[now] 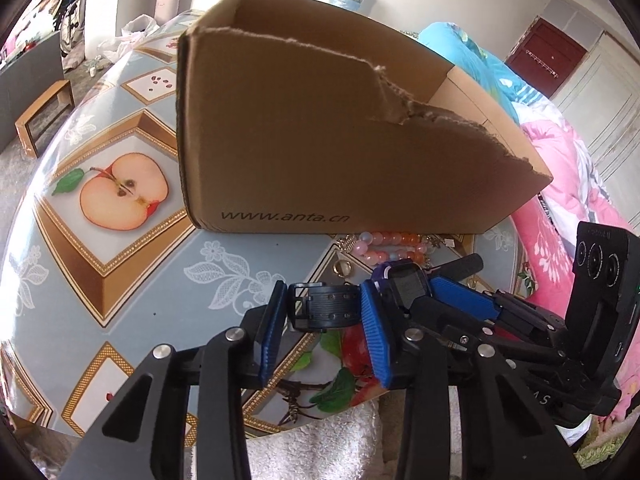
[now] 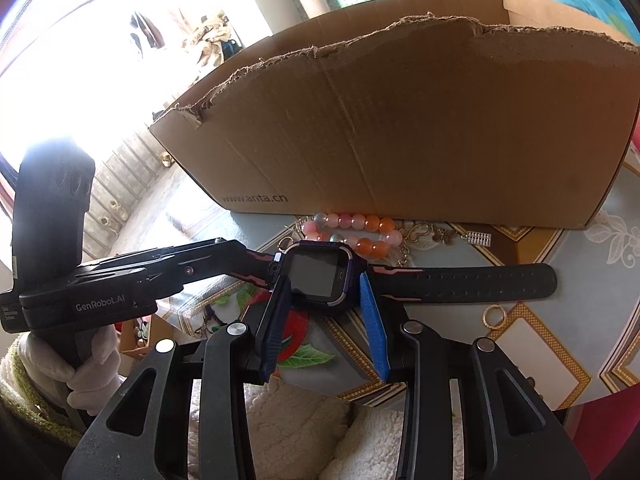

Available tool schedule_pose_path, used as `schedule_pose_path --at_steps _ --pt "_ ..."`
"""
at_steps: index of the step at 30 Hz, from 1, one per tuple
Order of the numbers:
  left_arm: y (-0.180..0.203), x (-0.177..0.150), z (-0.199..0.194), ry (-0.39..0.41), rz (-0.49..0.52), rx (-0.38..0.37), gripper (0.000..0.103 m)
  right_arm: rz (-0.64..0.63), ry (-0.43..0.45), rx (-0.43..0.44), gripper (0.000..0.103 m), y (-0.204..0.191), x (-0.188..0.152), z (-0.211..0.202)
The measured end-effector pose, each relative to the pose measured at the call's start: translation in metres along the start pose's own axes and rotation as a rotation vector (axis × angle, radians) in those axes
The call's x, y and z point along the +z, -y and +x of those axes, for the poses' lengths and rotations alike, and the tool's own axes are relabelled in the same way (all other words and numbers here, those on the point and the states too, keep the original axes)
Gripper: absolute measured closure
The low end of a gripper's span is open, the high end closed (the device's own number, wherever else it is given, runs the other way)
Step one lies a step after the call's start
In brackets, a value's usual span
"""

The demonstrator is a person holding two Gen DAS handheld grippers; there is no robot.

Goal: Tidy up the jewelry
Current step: 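Close the left tool on the watch strap while the right tool grips the watch face, then lift the smartwatch with both tools and carry it toward the box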

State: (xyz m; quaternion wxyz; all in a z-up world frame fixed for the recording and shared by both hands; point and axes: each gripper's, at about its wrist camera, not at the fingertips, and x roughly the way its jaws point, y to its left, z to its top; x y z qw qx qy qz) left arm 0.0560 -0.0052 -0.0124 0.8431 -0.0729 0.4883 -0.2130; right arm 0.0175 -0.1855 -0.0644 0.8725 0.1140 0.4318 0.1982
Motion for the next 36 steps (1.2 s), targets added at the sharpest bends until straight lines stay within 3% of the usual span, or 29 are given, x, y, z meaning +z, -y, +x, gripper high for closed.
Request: schedule_pose_path --at_steps 9,22,31,36 --pt "0.020 0.001 0.006 -0.011 0.101 0.136 0.070 0.014 0.019 0.023 0.069 0.004 -0.003 -0.004" --pt "0.031 0.008 0.016 -0.028 0.179 0.208 0.072 0.052 0.082 0.046 0.068 0.022 -0.011 -0.029" --pt "0.033 0.010 0.026 -0.045 0.170 0.208 0.072 0.128 0.112 -0.136 0.068 0.068 -0.023 -0.063" --pt "0.031 0.011 0.027 -0.048 0.167 0.206 0.072 0.136 0.122 -0.190 0.067 0.081 -0.019 -0.066"
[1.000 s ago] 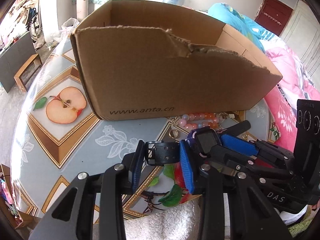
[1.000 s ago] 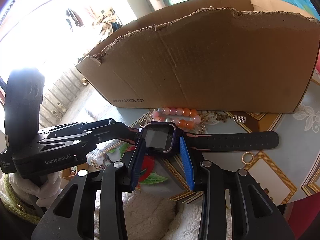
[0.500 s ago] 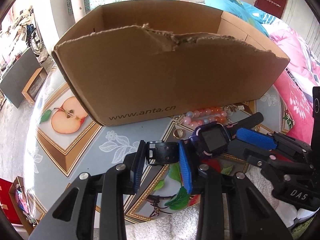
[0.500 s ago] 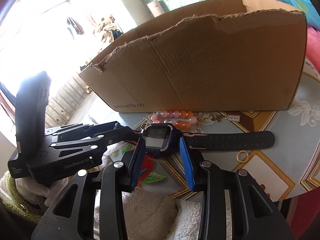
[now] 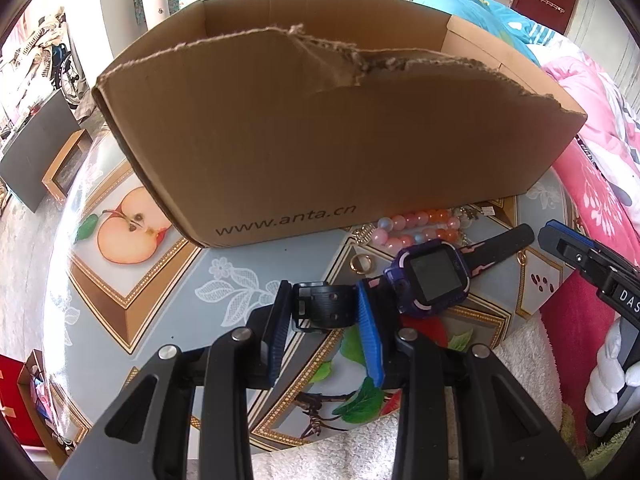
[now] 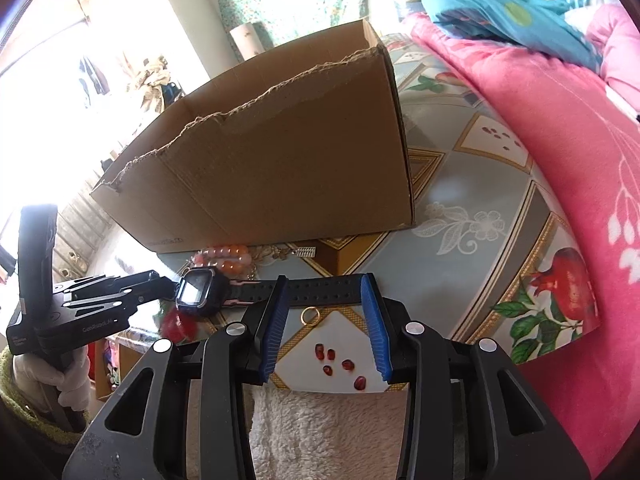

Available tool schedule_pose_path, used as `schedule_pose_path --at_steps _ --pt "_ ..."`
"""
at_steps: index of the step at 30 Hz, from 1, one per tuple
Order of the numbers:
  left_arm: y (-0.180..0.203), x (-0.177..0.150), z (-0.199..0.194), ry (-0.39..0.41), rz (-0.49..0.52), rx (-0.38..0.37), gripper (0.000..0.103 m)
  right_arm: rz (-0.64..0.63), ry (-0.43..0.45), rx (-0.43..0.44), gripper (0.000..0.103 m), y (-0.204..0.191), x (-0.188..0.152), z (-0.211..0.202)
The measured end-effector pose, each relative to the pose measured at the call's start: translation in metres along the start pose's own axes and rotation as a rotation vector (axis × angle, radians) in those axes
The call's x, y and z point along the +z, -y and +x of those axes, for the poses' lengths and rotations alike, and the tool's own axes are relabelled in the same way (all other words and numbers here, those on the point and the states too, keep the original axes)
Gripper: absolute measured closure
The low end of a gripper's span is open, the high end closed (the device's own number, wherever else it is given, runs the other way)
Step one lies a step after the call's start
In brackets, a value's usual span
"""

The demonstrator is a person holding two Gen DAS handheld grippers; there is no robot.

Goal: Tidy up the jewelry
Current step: 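Lift the smartwatch with both tools and carry it toward the box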

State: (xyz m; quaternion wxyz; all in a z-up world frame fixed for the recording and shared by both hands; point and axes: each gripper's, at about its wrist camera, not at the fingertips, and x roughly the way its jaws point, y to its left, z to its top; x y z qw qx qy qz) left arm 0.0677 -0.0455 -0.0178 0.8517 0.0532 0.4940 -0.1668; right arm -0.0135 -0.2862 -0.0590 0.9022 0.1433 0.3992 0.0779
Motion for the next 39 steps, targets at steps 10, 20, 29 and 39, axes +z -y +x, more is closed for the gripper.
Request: schedule_pose_path --at_steps 10,20,29,39 --pt "-0.004 -0.004 0.000 0.008 -0.012 -0.013 0.072 0.036 -0.009 -0.019 0.065 0.010 0.003 0.016" --pt "-0.013 -0.007 -0.001 0.025 -0.036 -0.052 0.072 0.231 -0.011 0.204 0.063 0.030 0.005 0.009" --pt "-0.018 -0.009 -0.002 0.035 -0.034 -0.077 0.072 0.265 -0.004 0.264 0.056 0.032 0.014 0.008" --pt "-0.021 -0.011 -0.004 0.044 -0.036 -0.087 0.072 0.111 -0.017 0.125 0.073 0.001 0.030 0.023"
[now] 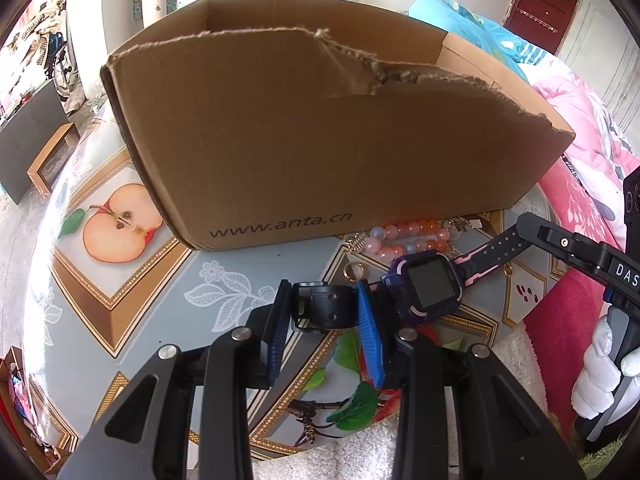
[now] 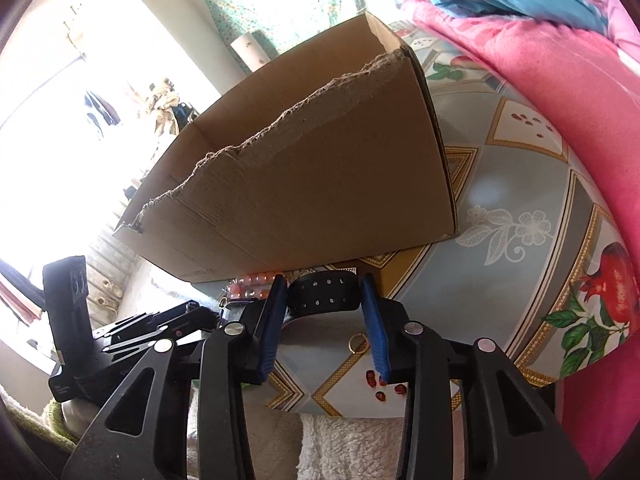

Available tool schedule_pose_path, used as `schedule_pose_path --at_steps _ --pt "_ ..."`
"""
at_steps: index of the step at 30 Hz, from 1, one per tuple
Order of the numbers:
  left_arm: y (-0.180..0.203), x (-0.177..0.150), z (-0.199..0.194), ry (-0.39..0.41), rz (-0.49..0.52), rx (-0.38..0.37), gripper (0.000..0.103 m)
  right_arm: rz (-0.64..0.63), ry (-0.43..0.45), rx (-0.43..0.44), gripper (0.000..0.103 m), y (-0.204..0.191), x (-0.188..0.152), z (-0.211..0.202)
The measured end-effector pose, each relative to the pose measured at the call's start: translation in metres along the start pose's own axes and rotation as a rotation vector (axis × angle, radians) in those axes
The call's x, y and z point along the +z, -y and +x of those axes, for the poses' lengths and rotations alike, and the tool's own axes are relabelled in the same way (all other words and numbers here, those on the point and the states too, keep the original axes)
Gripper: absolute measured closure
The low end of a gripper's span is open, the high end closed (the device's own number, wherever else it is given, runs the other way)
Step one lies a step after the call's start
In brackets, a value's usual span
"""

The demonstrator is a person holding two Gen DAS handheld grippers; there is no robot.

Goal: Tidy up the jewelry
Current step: 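Lift the smartwatch with both tools and carry it toward the box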

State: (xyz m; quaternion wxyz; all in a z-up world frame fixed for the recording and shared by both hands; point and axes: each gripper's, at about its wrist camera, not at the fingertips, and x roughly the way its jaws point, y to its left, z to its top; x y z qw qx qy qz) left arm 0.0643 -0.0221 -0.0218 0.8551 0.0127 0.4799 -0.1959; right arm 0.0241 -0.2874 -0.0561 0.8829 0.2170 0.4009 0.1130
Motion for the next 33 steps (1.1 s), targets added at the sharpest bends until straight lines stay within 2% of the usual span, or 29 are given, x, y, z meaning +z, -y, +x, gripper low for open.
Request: schedule_pose_path --at_steps 3,11,22,33 --pt "0.000 0.000 -0.001 0.001 -0.001 -0.002 0.072 -0.026 -0.005 -0.014 0.079 -0.004 0.001 0.002" --pt "0.001 0.002 -0.001 0.000 -0.002 -0.008 0.072 -0.153 0.040 -0.047 0.087 -0.025 -0.008 -0.002" --pt "0.003 0.001 -0.021 0.066 0.046 -0.065 0.076 -0.203 0.074 -0.032 0.088 -0.033 -0.017 -0.016" --pt "-0.002 0.000 -0.033 0.089 0.046 -0.055 0.076 -0.187 0.080 -0.029 0.088 -0.034 -0.015 -0.015"
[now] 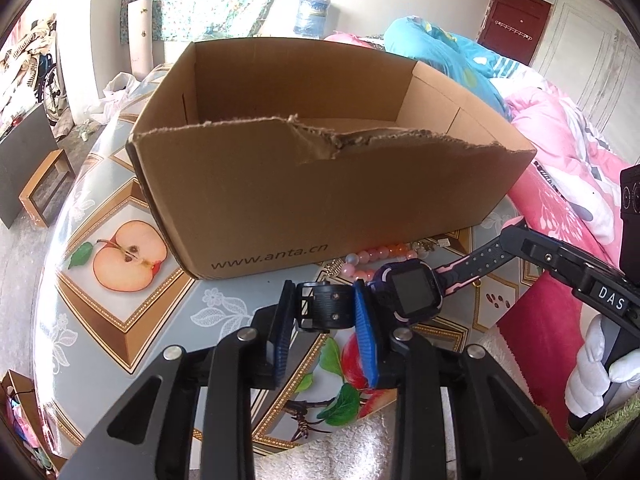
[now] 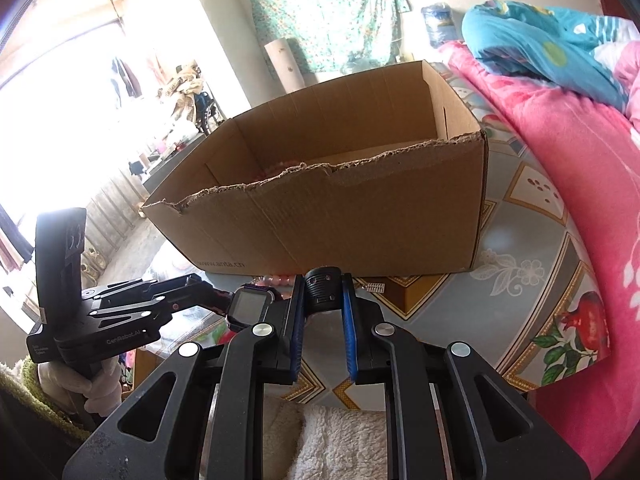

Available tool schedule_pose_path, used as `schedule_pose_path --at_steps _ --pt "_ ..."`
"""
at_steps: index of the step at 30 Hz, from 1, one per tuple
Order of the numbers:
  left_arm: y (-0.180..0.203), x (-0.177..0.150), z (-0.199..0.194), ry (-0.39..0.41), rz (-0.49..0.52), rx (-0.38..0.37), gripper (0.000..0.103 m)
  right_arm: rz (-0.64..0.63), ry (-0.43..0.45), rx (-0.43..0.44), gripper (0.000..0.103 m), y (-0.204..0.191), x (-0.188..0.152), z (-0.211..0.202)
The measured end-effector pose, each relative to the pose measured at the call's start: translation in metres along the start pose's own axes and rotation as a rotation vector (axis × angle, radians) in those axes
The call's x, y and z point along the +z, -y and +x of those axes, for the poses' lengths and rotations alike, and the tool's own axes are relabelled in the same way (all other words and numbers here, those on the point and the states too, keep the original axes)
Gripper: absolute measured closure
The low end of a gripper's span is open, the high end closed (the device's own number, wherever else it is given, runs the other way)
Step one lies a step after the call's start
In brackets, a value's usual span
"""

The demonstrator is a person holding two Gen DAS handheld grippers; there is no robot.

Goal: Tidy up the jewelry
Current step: 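Lift the smartwatch with both tools and carry it toward the box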

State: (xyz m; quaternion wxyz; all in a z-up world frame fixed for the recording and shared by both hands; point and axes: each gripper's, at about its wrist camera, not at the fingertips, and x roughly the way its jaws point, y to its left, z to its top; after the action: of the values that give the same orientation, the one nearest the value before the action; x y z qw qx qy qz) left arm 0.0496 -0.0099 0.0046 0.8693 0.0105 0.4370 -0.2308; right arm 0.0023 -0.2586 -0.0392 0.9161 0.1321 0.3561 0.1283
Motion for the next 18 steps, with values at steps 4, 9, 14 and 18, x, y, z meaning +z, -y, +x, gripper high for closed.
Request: schedule_pose_path --at_steps 4,9,14,18 --pt "-0.0008 0.0017 0.0027 -0.012 -0.011 -0.003 0.075 0.013 -0.002 0.003 0.088 0.0016 -0.0001 0.0011" --pt "0.0018 0.0046 -0.0001 -0.007 -0.002 0.007 0.075 0.012 0.001 0.007 0.088 0.0019 -0.0013 0.0005" --pt "0.0053 0.0049 -0.0009 -0.008 0.004 0.014 0.075 0.020 -0.001 0.010 0.088 0.0045 -0.0021 0.0005" --pt "0.0076 0.0049 -0.0034 -0.004 0.012 0.018 0.075 0.022 0.002 0.010 0.088 0.0052 -0.0029 -0.0007"
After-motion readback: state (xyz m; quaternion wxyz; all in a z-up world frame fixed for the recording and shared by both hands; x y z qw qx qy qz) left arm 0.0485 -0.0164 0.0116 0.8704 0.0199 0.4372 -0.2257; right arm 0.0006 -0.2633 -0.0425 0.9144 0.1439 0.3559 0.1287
